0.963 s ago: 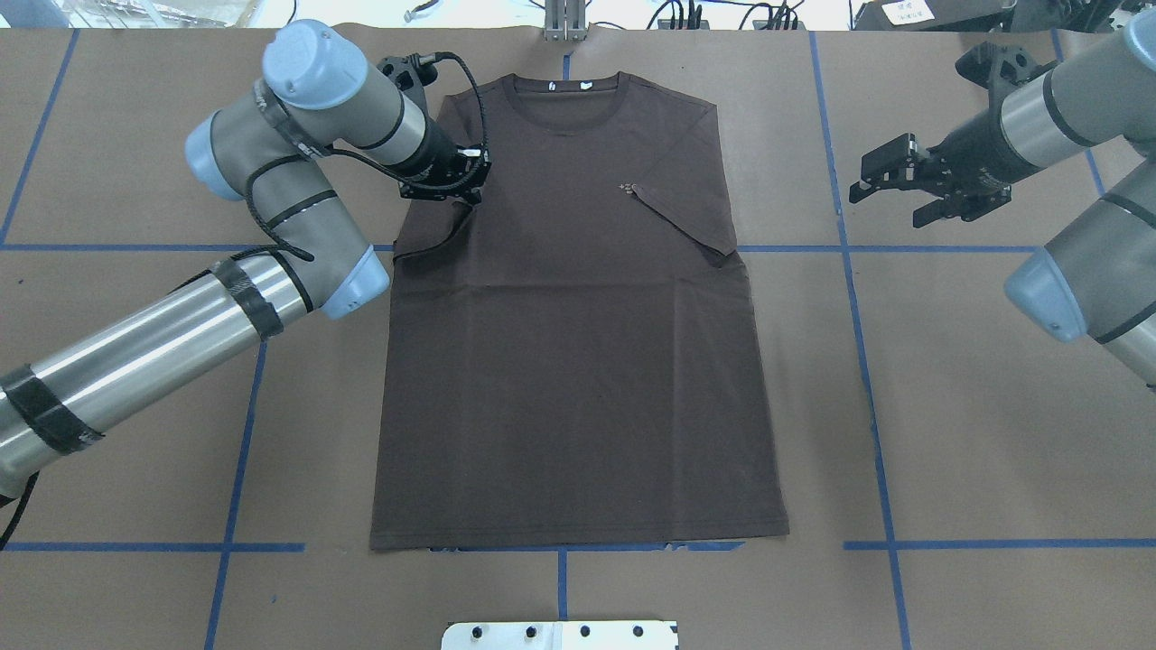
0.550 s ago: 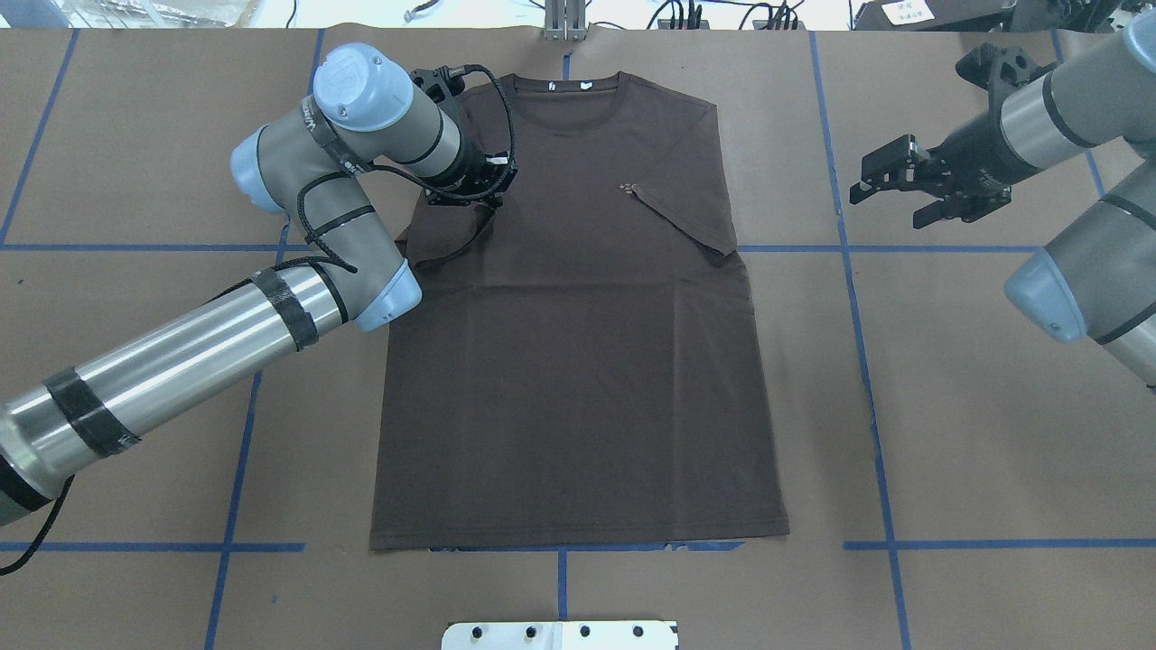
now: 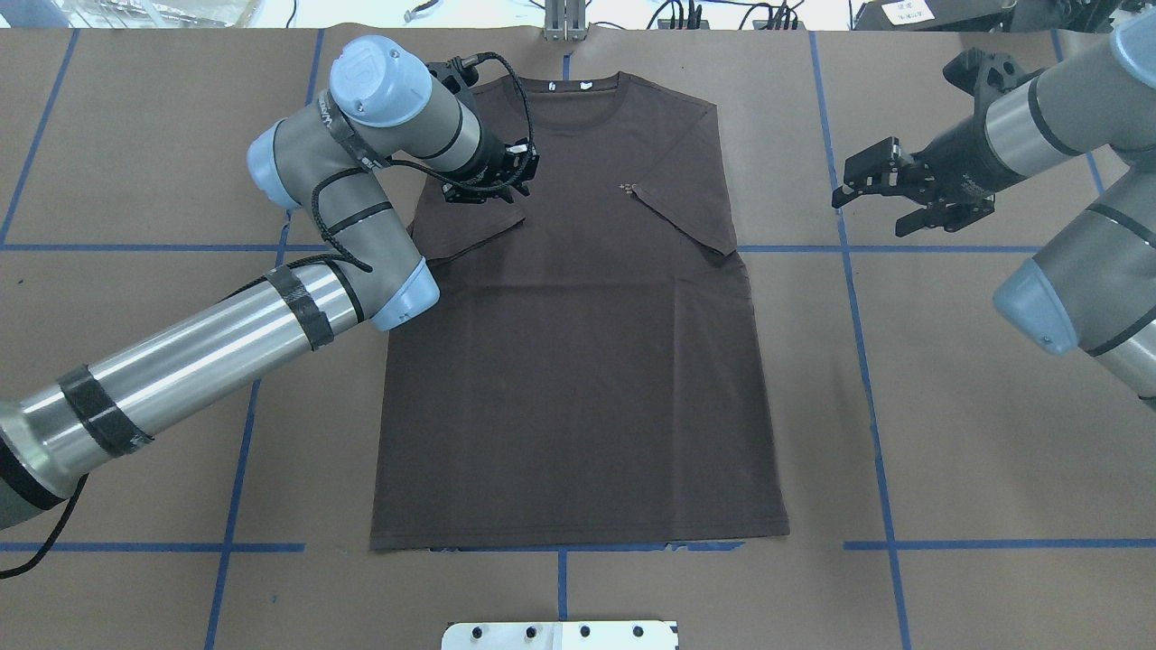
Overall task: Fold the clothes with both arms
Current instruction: 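Grasp the sleeve with the left gripper and fold it inward onto the shirt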
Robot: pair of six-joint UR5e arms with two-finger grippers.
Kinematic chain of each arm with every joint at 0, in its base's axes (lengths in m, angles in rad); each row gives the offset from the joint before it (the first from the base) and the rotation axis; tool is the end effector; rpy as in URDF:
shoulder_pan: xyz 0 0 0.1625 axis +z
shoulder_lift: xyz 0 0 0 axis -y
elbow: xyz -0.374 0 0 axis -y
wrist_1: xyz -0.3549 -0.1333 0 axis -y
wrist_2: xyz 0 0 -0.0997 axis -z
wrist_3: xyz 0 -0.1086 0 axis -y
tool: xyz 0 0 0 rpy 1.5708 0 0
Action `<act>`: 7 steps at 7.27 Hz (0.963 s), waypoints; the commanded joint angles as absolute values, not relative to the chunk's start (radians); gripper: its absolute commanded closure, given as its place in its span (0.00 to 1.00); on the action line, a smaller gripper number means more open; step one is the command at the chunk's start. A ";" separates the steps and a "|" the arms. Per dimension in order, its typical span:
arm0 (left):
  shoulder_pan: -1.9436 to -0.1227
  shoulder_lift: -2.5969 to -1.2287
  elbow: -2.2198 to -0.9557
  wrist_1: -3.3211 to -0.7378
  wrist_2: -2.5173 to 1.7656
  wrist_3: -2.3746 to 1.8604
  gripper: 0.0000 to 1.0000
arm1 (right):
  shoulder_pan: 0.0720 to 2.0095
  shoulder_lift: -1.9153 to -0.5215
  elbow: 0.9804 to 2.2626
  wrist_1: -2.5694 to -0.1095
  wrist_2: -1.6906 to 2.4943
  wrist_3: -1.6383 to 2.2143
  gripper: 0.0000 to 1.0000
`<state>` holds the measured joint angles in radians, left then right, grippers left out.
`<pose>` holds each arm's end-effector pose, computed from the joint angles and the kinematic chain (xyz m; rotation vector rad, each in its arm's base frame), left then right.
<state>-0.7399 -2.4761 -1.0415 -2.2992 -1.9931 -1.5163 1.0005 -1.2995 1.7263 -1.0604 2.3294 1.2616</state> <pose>0.4997 -0.5764 0.2186 0.0721 1.1537 -0.3750 -0.2454 -0.4911 0.3422 -0.0138 -1.1302 0.2613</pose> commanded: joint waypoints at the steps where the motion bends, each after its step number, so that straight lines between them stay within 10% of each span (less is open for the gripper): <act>1: -0.736 -2.456 -1.146 -2.286 -1.999 -1.534 0.45 | 0.936 -1.356 1.837 -1.062 2.292 1.359 0.00; 4: -0.735 -2.170 -1.623 -2.223 -2.022 -1.551 0.38 | 0.530 -1.511 2.035 -1.071 1.842 1.635 0.00; 7: -0.730 -2.083 -1.720 -2.226 -2.051 -1.584 0.36 | 0.130 -1.545 2.088 -1.101 1.387 1.941 0.04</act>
<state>-0.7320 -2.1072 -1.6899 -2.2263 -2.0420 -1.5610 0.2887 -1.5383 2.0767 -1.0791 1.5717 1.8334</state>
